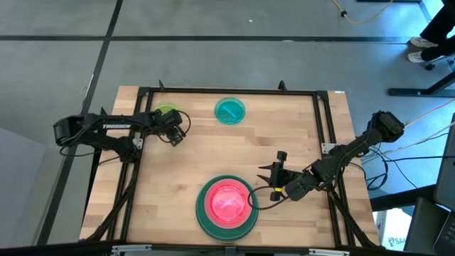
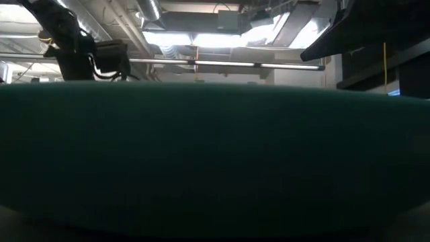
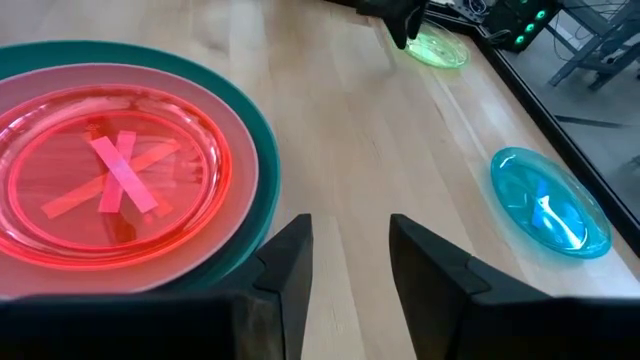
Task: Stack plastic plates
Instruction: Stack the green transparent plate on the pink transparent plate
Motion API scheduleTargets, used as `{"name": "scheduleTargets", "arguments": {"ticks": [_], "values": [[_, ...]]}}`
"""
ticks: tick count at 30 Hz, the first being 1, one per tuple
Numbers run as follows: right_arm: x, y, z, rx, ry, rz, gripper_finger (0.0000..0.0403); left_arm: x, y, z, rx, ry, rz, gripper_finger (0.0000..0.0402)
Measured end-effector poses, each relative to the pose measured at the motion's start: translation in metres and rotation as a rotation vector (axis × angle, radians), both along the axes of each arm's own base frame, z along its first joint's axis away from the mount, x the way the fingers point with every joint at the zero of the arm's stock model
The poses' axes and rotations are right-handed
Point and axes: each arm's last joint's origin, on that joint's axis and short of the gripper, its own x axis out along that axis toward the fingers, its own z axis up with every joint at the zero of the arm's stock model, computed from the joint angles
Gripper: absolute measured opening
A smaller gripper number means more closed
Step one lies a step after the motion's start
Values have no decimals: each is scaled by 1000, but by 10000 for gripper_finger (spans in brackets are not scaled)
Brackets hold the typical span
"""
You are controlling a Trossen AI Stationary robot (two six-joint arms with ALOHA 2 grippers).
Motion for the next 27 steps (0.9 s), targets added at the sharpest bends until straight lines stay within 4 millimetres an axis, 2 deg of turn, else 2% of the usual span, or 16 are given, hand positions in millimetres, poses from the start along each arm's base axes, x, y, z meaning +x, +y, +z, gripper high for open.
{"name": "scheduleTargets", "arguments": {"ticks": [7, 13, 24, 27], "values": [[0, 0, 0, -1, 1, 0, 128, 5, 12, -19, 7, 86, 21, 136], [0, 0, 0, -3, 5, 0, 128, 7, 17, -25, 14, 123, 19, 122], [0, 0, 0, -3, 4, 0, 128, 7, 18, -25, 29, 139, -12, 12], [0, 0, 0, -3, 4, 0, 128, 8, 16, -26, 42, 153, -32, 5]]}}
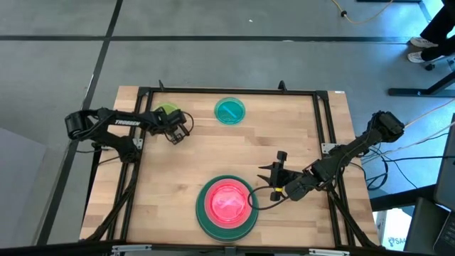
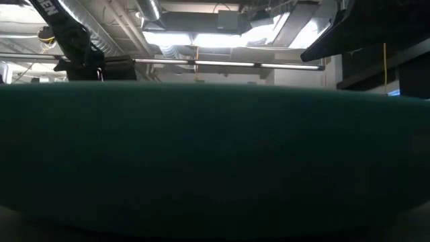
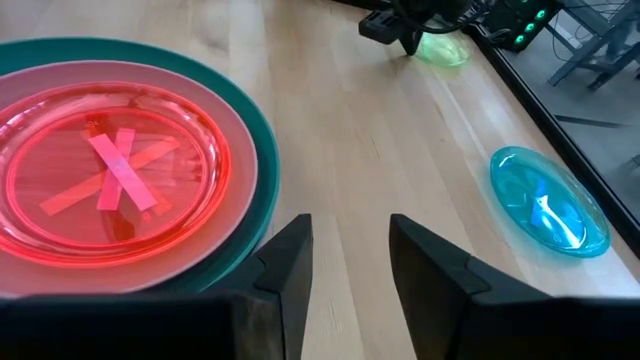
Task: Stack plastic plates
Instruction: Stack the green transparent plate on the pink transparent plate
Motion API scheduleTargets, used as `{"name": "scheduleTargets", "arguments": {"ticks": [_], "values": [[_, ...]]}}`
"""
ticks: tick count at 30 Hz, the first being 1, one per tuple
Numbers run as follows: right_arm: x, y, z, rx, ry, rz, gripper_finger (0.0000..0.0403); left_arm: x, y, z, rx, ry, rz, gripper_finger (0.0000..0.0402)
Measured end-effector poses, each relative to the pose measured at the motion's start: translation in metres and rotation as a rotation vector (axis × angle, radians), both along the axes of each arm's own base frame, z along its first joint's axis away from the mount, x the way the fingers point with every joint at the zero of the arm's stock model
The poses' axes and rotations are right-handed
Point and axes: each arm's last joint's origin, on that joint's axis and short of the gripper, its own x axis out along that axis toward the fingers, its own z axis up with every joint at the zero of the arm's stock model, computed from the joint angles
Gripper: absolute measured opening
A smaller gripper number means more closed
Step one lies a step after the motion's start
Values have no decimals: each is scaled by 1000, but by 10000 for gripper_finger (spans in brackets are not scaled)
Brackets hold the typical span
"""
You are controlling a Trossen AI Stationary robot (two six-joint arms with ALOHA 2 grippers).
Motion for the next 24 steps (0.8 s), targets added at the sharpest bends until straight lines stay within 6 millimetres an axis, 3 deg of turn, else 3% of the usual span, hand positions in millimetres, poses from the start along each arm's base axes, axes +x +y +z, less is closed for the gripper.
{"name": "scheduleTargets", "arguments": {"ticks": [5, 11, 24], "values": [[0, 0, 0, 1, -1, 0, 128, 11, -10, 6, -9, -16, -72, 3], [0, 0, 0, 1, -1, 0, 128, 39, -35, 24, -3, -104, -179, 4], [0, 0, 0, 2, -1, -1, 128, 90, -126, 84, -48, -357, -572, 4]]}}
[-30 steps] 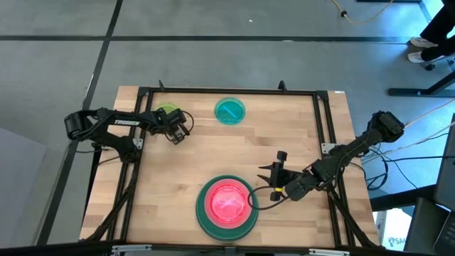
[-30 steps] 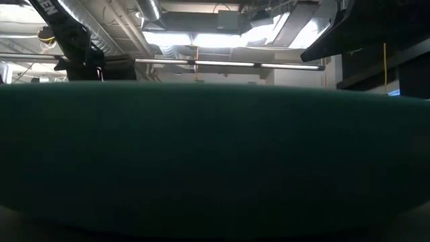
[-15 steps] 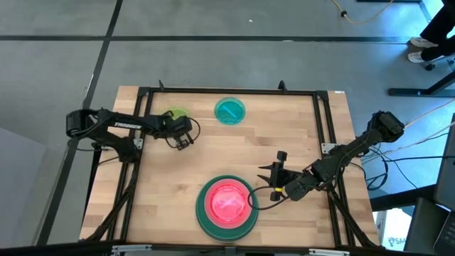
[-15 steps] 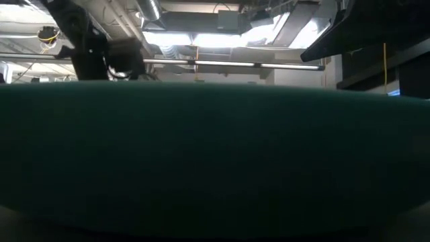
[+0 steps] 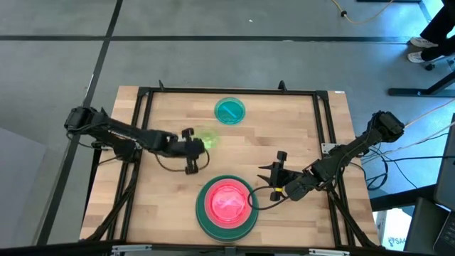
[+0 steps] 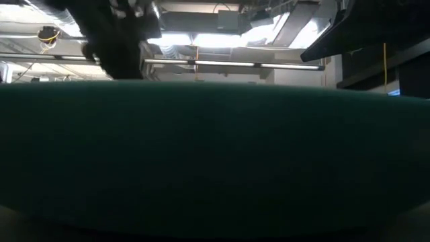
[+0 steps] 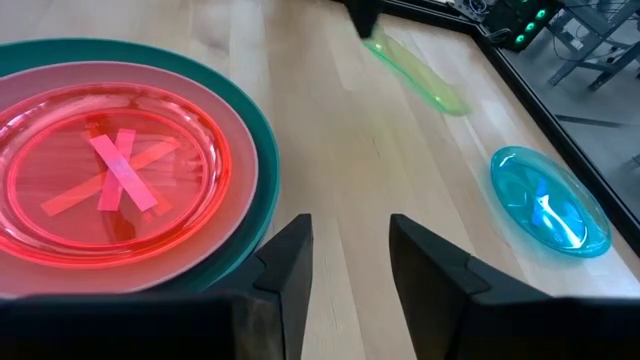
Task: Stack plastic plates
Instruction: Stack the green transparent plate on the pink transparent plate
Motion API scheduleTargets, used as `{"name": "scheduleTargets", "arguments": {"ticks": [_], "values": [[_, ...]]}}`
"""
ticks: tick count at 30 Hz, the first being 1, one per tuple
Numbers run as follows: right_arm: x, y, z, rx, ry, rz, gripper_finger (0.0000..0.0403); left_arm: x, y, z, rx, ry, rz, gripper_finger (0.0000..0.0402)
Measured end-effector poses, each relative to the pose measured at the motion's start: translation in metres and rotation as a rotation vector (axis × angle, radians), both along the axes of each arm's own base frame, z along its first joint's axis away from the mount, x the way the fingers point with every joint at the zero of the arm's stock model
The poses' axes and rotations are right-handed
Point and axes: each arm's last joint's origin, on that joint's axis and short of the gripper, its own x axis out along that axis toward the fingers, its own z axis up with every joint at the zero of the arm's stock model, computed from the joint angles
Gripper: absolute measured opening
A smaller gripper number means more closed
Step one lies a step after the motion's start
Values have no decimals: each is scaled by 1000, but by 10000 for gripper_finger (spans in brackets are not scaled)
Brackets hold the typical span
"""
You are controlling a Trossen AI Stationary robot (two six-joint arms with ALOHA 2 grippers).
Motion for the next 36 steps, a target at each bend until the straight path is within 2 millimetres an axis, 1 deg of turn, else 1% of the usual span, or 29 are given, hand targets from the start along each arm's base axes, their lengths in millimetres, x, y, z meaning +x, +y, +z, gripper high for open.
{"name": "scheduleTargets", "arguments": {"ticks": [5, 10, 14, 19, 21, 23, 26, 31, 36], "values": [[0, 0, 0, 1, 0, 0, 128, 5, -36, 19, -18, -86, -135, 4], [0, 0, 0, 1, 0, 0, 128, 6, -67, 30, -61, -196, -278, 4], [0, 0, 0, 4, -2, -2, 128, 5, -88, 38, -88, -298, -377, 4], [0, 0, 0, 30, -7, -14, 128, 6, -111, 46, -123, -431, -430, 4], [2, 1, -3, 32, -5, -18, 128, 7, -120, 45, -131, -459, -458, 4], [4, 3, -7, 42, 1, -20, 128, 9, -129, 39, -135, -459, -481, 4], [9, 7, -12, 68, -12, -11, 128, 12, -140, 27, -145, -442, -499, 4], [16, 15, -16, 141, -26, 54, 128, 16, -160, 7, -142, -418, -549, 4], [19, 17, -19, 175, -36, 51, 128, 18, -171, -14, -112, -372, -606, 4]]}}
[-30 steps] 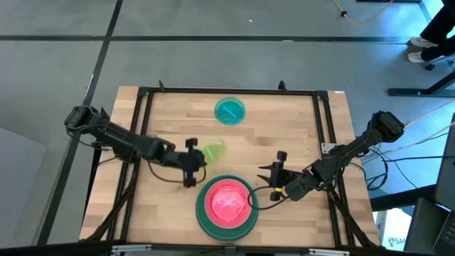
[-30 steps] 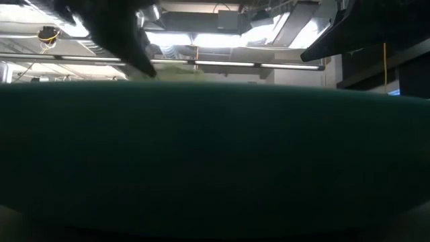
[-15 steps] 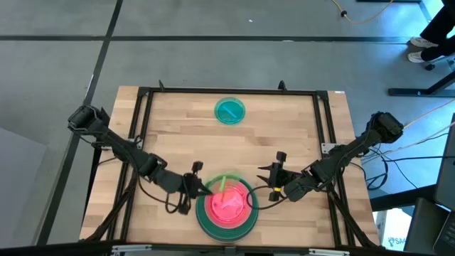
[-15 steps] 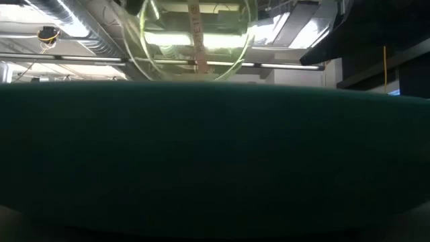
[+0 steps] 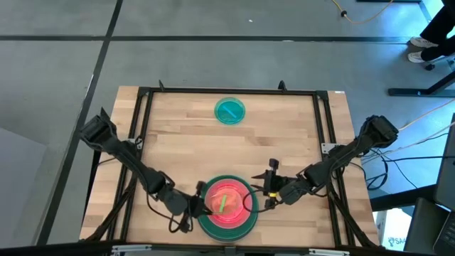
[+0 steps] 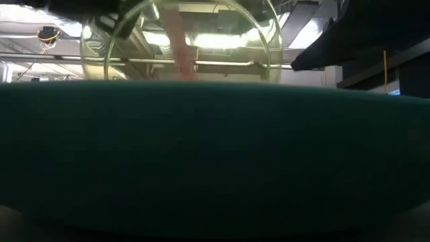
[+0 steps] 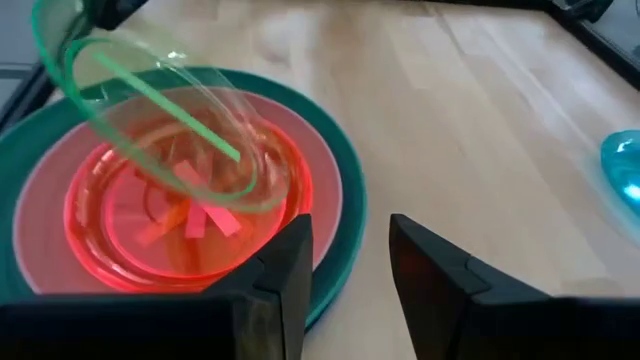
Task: Stack plastic plates
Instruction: Stack the green transparent plate on the pink transparent plate, then stack the blue transparent plate on the green transparent plate
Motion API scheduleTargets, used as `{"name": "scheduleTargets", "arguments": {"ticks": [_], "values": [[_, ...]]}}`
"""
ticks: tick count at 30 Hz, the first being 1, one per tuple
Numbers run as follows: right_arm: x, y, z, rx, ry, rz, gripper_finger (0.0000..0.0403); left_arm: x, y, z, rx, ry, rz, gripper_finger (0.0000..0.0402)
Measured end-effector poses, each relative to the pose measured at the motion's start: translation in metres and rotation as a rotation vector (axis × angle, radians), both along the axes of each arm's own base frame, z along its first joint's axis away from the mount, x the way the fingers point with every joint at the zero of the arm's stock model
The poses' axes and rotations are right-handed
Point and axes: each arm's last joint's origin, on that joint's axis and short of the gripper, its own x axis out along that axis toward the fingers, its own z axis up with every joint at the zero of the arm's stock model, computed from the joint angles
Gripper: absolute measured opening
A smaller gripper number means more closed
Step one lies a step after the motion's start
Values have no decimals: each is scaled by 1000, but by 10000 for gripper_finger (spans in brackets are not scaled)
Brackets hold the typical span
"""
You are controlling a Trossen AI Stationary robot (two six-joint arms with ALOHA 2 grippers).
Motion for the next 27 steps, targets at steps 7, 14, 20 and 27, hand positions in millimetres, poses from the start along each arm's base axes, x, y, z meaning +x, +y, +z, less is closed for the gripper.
{"name": "scheduleTargets", "arguments": {"ticks": [7, 14, 20, 27], "values": [[6, 4, -14, -6, 14, -1, 128, 6, -4, -20, 59, 29, -25, 9], [7, 5, -18, -6, 37, 20, 128, 10, 0, -21, 53, 28, -5, 79], [7, 5, -18, -13, 40, 22, 128, 7, 2, -15, -13, 67, -66, 146], [7, 5, -18, -11, 43, 20, 128, -11, 10, -6, -42, 212, 30, 170]]}}
